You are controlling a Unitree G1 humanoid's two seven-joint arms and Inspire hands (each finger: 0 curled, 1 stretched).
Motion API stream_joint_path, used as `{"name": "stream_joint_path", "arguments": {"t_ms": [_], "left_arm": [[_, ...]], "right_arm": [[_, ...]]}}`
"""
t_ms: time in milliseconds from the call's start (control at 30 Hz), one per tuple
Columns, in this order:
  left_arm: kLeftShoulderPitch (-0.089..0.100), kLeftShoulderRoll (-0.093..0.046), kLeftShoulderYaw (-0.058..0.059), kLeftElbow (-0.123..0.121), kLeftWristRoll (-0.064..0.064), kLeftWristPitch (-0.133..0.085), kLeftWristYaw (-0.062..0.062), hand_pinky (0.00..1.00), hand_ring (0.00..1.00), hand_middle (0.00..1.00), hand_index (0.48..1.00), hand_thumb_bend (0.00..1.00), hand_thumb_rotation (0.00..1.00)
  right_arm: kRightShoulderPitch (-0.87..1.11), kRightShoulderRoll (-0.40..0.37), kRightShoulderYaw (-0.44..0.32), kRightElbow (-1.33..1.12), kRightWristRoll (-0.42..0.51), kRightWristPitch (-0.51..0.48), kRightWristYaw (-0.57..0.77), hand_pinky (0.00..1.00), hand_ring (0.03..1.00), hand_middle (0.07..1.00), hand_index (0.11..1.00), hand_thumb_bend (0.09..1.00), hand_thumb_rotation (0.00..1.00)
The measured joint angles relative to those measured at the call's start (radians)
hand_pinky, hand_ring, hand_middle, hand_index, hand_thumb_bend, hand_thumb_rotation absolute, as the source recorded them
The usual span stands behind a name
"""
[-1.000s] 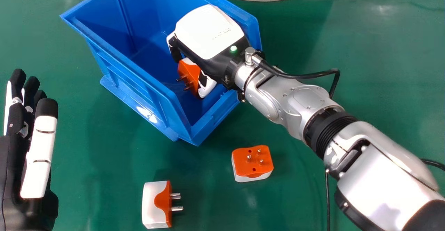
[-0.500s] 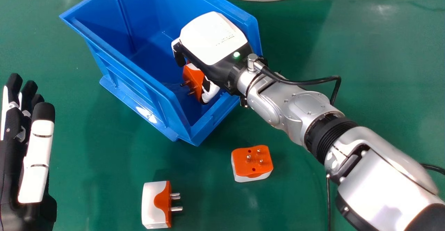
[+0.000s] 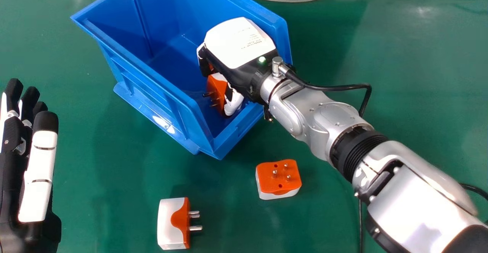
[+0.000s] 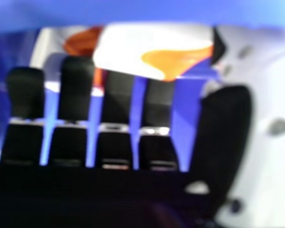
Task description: Pick all objects and put in blue box
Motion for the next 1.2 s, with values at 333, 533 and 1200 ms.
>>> {"name": "stream_joint_path", "arguments": {"t_ms": [333,533,1200], "left_arm": [[-0.012,0.003,-0.001,-0.001,0.000,0.005,0.001,1.00,0.98,0.98,0.978,0.60,0.73],[-0.016,0.004,-0.001,-0.004,0.010,0.026,0.011,0.99,0.98,0.97,0.970,0.61,0.73],[-0.029,0.003,-0.021,-0.046,0.041,0.060,0.042,0.87,0.92,0.92,0.918,0.62,0.70]], "right_arm": [[0.000,-0.001,0.018,0.000,-0.021,0.023,0.000,0.87,0.975,0.983,0.970,0.840,0.14],[0.000,-0.002,0.021,0.000,-0.023,0.029,-0.013,0.88,0.987,0.991,0.985,0.852,0.15],[-0.007,-0.100,-0.006,-0.219,-0.058,0.030,-0.099,0.82,0.951,0.971,0.948,0.676,0.05]]}}
